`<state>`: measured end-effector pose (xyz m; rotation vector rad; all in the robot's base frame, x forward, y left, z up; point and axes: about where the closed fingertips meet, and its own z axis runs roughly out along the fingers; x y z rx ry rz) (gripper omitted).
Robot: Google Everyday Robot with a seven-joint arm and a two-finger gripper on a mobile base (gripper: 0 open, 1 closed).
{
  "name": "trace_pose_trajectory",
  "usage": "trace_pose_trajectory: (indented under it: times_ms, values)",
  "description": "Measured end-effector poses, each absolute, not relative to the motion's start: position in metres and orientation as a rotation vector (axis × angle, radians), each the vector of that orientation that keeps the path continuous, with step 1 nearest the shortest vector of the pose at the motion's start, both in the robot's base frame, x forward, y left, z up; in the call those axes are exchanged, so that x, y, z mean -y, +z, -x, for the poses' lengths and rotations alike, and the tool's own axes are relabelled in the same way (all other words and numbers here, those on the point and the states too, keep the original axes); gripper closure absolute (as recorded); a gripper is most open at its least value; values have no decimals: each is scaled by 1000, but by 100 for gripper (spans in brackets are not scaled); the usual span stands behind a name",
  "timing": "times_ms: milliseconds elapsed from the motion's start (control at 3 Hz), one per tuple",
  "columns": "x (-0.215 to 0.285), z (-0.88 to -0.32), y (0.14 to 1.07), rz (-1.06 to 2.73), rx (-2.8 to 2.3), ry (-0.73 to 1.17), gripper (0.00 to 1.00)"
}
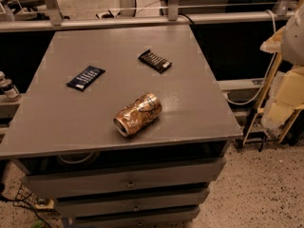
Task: Place orange can upright
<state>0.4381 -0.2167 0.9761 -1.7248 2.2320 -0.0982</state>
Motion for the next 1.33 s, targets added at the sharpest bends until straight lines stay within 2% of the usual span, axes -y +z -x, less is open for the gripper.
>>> trace_pose_trajectory:
  times_ms: [333,667,1333]
  values:
    - [217,-438,976,1725,-2232,-98,0]
    - [192,-455,983,1856,-2110,-134,0]
    - [96,-484,980,2218,-1695,-150,0]
